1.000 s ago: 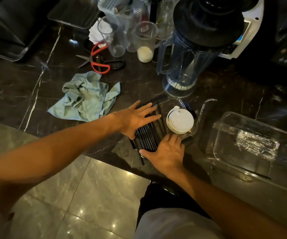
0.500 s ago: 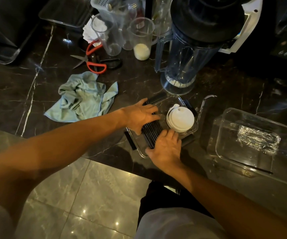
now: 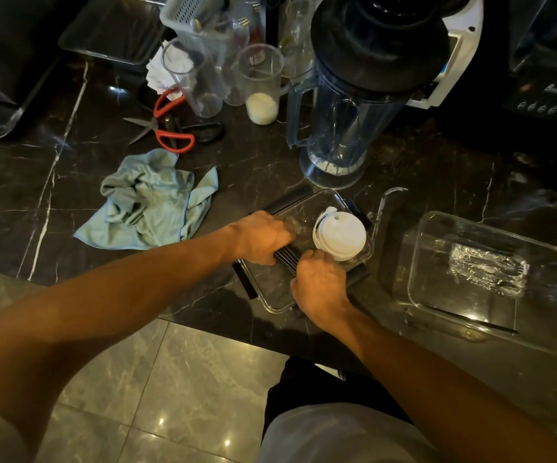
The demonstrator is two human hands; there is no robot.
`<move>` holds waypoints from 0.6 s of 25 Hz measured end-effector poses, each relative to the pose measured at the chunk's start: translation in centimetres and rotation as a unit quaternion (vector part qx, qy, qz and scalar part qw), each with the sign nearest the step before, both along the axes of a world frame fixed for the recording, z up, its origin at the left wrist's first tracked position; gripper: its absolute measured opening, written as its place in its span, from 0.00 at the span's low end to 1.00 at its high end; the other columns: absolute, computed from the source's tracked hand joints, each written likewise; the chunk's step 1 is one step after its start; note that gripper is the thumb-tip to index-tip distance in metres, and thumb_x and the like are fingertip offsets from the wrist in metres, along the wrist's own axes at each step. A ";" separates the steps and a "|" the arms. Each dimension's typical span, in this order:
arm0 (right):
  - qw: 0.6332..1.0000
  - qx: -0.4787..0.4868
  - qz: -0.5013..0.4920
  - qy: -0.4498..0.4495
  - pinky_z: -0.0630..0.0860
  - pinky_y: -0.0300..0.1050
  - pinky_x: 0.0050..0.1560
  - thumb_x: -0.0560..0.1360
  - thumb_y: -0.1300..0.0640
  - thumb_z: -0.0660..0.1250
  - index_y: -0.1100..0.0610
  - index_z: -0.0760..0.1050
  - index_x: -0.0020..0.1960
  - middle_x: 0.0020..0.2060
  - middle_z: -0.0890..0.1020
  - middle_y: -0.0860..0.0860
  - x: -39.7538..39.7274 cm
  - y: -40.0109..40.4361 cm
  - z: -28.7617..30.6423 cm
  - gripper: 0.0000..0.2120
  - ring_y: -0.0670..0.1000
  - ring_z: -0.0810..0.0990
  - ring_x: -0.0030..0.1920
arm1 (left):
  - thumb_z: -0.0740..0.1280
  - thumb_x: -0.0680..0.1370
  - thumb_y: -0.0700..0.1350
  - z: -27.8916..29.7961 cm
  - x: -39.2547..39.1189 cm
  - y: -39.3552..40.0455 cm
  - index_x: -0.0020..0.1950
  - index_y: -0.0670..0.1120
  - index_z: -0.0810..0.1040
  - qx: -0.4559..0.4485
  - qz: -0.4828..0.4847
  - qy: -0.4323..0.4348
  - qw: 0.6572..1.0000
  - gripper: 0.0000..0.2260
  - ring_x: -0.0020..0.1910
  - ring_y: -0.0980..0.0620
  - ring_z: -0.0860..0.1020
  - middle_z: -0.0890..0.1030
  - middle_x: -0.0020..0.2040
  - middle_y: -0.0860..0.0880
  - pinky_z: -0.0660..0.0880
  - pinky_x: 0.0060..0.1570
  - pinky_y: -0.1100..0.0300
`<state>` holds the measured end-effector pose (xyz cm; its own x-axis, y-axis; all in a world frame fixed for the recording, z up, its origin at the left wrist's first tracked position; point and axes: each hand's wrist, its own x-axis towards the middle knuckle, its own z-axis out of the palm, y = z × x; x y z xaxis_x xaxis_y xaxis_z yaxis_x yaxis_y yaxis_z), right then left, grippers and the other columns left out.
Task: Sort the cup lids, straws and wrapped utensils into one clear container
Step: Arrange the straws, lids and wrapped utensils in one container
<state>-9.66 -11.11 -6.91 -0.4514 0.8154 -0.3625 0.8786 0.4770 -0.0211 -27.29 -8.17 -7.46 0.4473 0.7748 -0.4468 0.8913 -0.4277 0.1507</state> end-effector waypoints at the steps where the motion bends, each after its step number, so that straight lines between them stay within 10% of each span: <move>1: 1.000 0.002 0.003 -0.004 0.79 0.48 0.50 0.79 0.50 0.69 0.61 0.72 0.66 0.57 0.81 0.57 0.0 0.0 0.0 0.21 0.55 0.81 0.57 | 0.67 0.75 0.55 0.0 0.0 -0.3 0.56 0.52 0.78 0.008 0.003 0.001 1.000 0.12 0.50 0.50 0.82 0.82 0.51 0.52 0.79 0.53 0.52; 15: 0.995 -0.064 0.020 0.071 0.73 0.46 0.47 0.77 0.49 0.69 0.51 0.74 0.58 0.51 0.85 0.52 14.6 6.7 12.2 0.12 0.55 0.84 0.53 | 0.67 0.78 0.52 11.5 12.2 2.0 0.57 0.52 0.77 0.063 0.024 -0.088 0.994 0.10 0.51 0.48 0.82 0.83 0.54 0.51 0.72 0.47 0.55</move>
